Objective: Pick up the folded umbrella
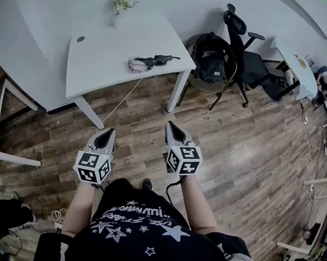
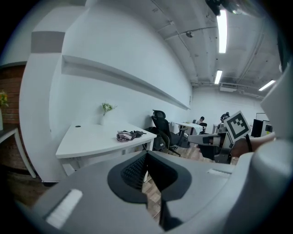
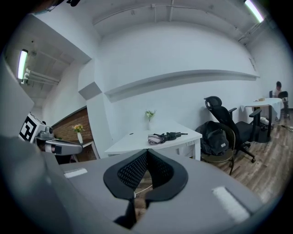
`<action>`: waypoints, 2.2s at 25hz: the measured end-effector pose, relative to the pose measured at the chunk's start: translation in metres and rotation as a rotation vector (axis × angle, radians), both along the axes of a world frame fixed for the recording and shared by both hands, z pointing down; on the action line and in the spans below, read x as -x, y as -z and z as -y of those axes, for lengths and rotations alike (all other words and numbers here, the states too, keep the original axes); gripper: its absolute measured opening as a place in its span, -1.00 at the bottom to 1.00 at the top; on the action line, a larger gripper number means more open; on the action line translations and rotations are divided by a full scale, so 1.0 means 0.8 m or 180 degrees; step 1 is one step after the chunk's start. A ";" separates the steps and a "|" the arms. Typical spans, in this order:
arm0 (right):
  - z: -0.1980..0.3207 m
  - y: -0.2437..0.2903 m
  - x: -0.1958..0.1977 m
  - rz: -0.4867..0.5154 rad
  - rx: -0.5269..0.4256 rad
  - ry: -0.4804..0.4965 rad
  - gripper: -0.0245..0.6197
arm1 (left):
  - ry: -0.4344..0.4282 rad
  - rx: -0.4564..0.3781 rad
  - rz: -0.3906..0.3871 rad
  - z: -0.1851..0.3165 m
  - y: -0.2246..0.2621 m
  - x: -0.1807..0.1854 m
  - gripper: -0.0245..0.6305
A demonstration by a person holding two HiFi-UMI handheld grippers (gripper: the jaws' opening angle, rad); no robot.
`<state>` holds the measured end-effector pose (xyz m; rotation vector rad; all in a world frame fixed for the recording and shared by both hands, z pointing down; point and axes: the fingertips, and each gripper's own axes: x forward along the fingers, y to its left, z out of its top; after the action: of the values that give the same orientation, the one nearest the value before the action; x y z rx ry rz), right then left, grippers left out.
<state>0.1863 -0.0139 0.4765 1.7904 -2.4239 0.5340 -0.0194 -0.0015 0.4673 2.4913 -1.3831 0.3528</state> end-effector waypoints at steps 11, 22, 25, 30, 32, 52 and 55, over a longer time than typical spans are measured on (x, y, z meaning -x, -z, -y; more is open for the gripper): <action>0.050 -0.008 -0.017 -0.0070 0.0072 0.0033 -0.88 | 0.0109 -0.0018 -0.0050 0.056 0.003 -0.003 -0.93; 0.176 -0.011 -0.030 -0.0238 0.0065 0.0097 -0.88 | 0.0069 0.0035 -0.0108 0.183 -0.015 -0.024 -0.93; 0.214 -0.018 -0.025 -0.0372 0.0087 0.0162 -0.88 | 0.0071 0.0050 -0.0123 0.220 -0.021 -0.022 -0.93; 0.285 -0.034 -0.017 -0.0629 0.0192 0.0305 -0.88 | 0.0079 0.0109 -0.0134 0.289 -0.035 -0.020 -0.92; 0.312 -0.037 -0.015 -0.0769 0.0213 0.0362 -0.88 | 0.0072 0.0130 -0.0137 0.314 -0.037 -0.022 -0.93; 0.488 -0.124 0.015 -0.3235 0.0575 0.2034 0.00 | 0.0099 0.0333 -0.0156 0.498 -0.066 0.006 -0.93; 0.502 -0.140 0.021 -0.3481 0.0641 0.2362 0.01 | 0.0099 0.0369 -0.0169 0.517 -0.072 0.008 -0.93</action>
<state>0.1696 -0.4158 0.5887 0.6424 -1.8608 -0.2358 -0.0255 -0.4147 0.5250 2.3662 -1.3397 0.3476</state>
